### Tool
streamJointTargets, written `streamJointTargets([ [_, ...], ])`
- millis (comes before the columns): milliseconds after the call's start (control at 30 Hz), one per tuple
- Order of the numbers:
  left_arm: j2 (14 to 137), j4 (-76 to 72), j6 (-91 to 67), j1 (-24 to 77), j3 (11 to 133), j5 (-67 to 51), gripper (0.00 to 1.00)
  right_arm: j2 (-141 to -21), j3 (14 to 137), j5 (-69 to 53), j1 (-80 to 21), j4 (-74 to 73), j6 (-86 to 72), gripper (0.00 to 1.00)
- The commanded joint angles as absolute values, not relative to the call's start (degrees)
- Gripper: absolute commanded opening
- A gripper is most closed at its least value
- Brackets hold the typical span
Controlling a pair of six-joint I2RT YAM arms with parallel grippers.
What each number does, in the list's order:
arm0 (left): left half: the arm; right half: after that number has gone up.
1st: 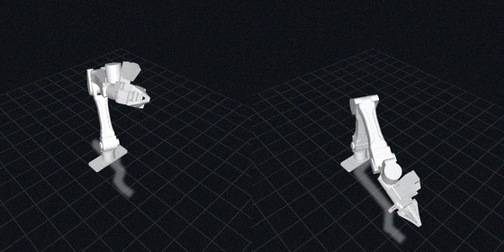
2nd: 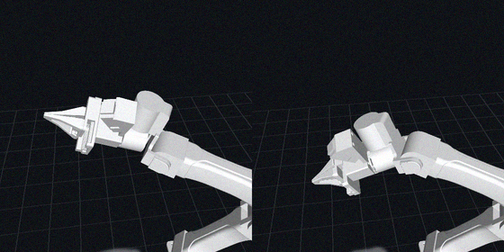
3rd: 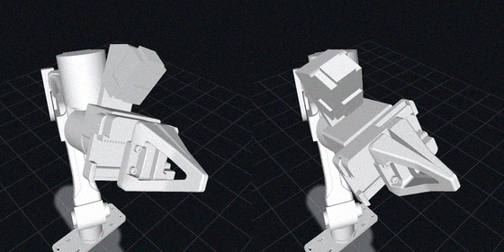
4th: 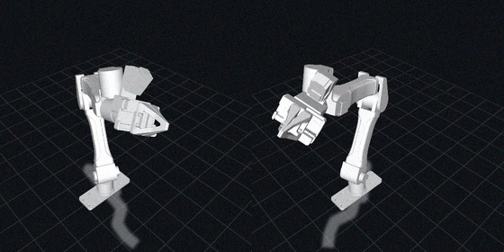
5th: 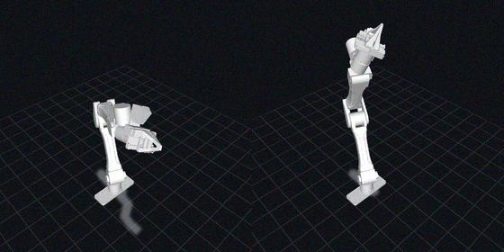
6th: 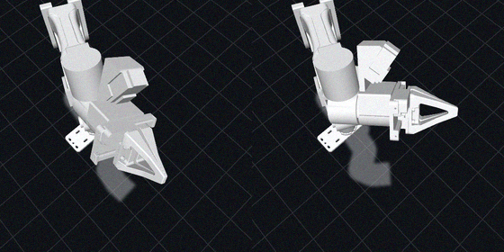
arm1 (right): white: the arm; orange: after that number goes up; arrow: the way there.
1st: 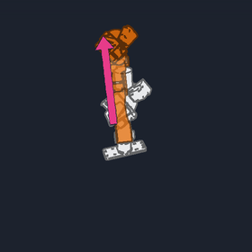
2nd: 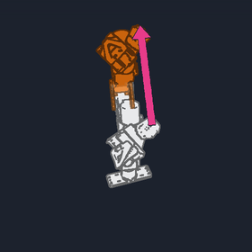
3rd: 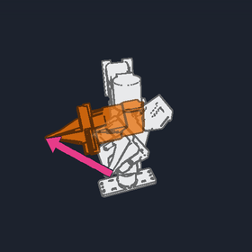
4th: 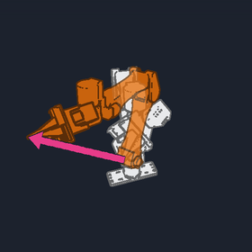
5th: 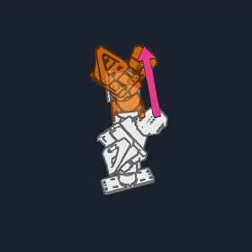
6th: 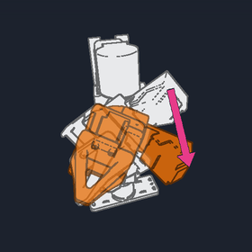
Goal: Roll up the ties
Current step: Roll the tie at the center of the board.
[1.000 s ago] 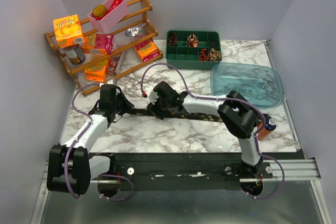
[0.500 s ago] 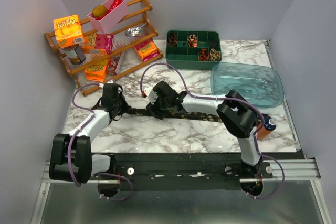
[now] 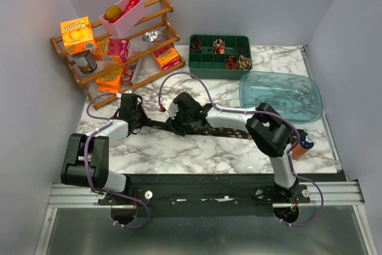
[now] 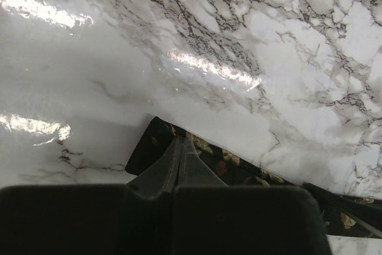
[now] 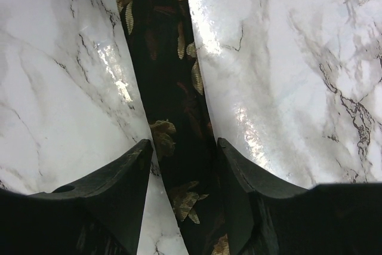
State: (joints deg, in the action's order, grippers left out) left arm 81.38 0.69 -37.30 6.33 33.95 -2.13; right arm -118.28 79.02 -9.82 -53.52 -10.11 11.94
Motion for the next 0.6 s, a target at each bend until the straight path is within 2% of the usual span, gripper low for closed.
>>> streamJointTargets([
  [0, 83.8, 0.3, -36.3, 6.0, 33.7, -1.0, 0.0, -121.6, 78.7, -11.9, -53.5, -15.1, 12.7, 0.54],
  [333, 79.5, 3.4, -36.4, 5.9, 34.4, -0.4, 0.0, -121.6, 79.4, -8.5, -53.5, -16.1, 13.2, 0.53],
  [567, 80.3, 4.2, -41.0, 5.9, 32.2, -0.4, 0.0, -118.7, 81.2, -1.2, -53.4, -16.2, 9.2, 0.63],
])
